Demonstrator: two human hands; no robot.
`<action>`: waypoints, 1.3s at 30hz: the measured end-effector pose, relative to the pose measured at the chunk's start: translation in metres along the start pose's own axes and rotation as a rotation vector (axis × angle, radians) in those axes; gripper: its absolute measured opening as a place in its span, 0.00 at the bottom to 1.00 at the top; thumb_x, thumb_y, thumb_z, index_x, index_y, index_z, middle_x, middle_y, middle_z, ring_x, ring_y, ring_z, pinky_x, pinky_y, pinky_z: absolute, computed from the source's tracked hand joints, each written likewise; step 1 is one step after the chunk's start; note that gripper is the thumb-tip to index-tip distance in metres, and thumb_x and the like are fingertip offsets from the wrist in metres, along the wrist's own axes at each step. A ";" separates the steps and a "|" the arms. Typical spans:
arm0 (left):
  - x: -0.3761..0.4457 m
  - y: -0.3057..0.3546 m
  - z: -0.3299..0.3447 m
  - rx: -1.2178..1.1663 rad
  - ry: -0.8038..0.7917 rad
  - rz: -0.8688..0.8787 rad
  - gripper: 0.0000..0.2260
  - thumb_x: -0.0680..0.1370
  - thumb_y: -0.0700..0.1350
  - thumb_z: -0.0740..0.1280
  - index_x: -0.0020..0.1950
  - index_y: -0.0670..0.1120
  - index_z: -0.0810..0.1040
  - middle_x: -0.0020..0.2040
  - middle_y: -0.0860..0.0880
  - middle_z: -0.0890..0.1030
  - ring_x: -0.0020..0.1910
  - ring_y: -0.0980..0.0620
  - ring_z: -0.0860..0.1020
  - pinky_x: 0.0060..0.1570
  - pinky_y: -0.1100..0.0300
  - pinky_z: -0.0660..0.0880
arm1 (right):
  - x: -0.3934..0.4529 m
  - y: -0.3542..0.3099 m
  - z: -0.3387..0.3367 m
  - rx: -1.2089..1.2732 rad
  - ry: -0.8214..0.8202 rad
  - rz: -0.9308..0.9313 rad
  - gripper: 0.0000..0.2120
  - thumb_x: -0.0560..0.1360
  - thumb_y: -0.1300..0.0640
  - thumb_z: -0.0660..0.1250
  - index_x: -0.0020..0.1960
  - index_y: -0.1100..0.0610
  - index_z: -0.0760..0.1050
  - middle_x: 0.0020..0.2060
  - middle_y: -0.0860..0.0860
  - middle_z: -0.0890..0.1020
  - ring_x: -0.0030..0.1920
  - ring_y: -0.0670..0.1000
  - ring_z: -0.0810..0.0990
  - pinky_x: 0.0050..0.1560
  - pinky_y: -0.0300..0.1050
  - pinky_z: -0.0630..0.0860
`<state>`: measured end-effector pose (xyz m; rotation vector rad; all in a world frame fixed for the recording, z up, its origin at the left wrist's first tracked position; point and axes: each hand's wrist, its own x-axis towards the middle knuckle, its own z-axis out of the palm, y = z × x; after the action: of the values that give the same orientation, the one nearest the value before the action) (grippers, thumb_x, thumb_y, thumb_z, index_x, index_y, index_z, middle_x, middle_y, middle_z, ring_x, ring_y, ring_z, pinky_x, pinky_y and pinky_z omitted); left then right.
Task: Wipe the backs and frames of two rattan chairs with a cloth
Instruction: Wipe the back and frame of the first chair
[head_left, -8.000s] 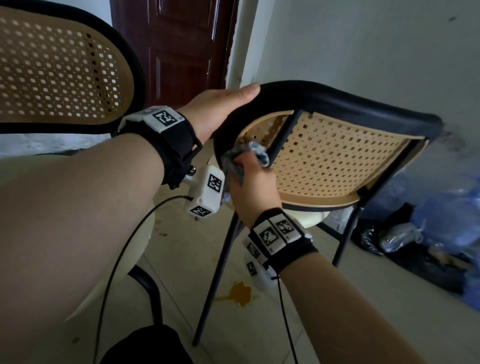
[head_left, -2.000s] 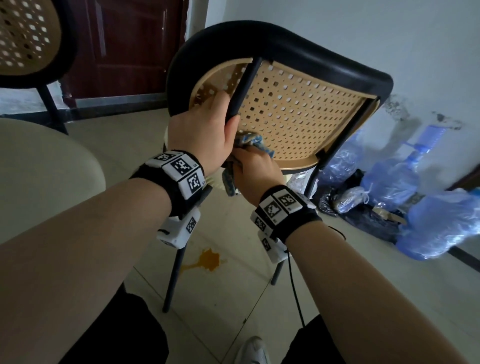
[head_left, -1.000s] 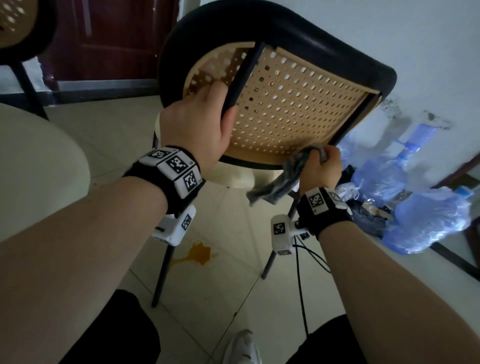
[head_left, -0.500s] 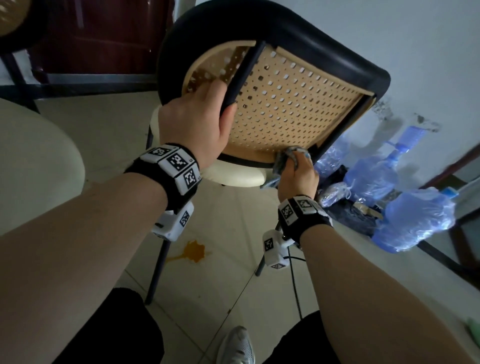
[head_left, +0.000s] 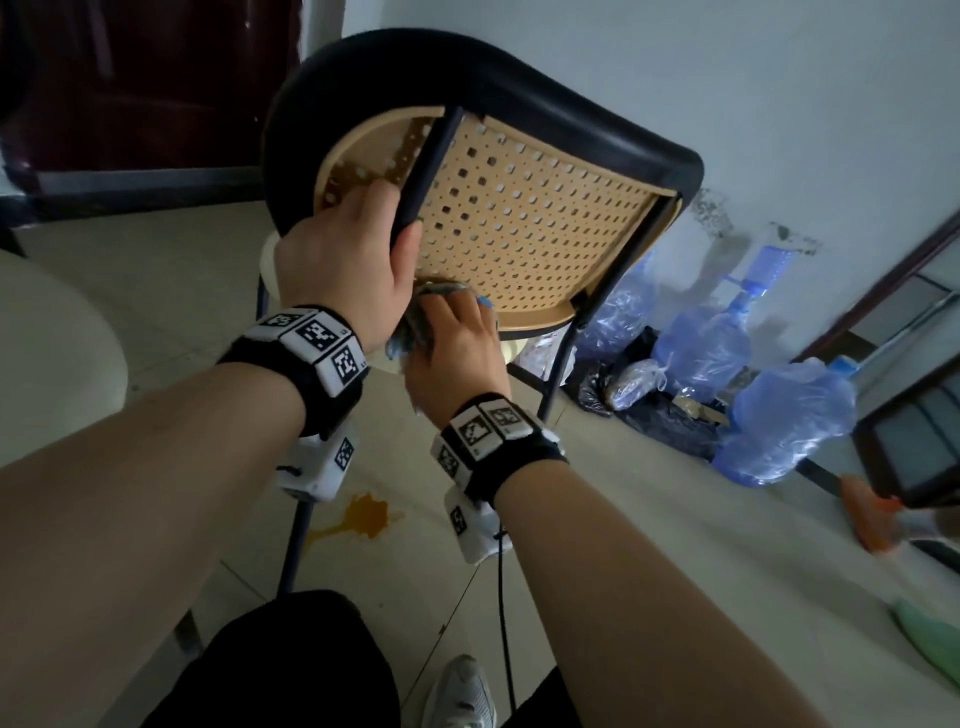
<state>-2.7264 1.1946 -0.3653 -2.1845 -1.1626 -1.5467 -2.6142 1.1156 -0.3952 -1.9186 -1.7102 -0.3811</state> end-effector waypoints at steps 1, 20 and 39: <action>0.000 0.000 0.000 -0.001 -0.006 -0.001 0.14 0.82 0.53 0.58 0.56 0.43 0.72 0.44 0.42 0.79 0.34 0.37 0.77 0.31 0.52 0.64 | -0.003 0.001 0.002 -0.078 -0.003 -0.003 0.24 0.69 0.60 0.68 0.66 0.55 0.73 0.61 0.58 0.72 0.61 0.63 0.68 0.64 0.58 0.70; -0.002 0.003 -0.009 0.045 -0.056 -0.023 0.14 0.83 0.52 0.59 0.55 0.43 0.76 0.41 0.43 0.80 0.34 0.39 0.77 0.32 0.55 0.59 | 0.010 0.051 0.002 -0.346 0.070 -0.189 0.21 0.69 0.62 0.67 0.62 0.55 0.76 0.50 0.61 0.78 0.48 0.63 0.76 0.39 0.54 0.76; -0.005 0.035 0.000 0.151 -0.083 -0.282 0.15 0.84 0.53 0.55 0.55 0.42 0.70 0.45 0.44 0.78 0.39 0.39 0.77 0.33 0.53 0.67 | 0.041 0.087 -0.023 0.021 -0.162 -0.324 0.14 0.76 0.58 0.62 0.61 0.56 0.77 0.52 0.56 0.80 0.50 0.62 0.79 0.45 0.51 0.74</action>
<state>-2.7020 1.1689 -0.3606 -2.0744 -1.6168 -1.4234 -2.5194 1.1321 -0.3716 -1.6966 -2.1307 -0.3311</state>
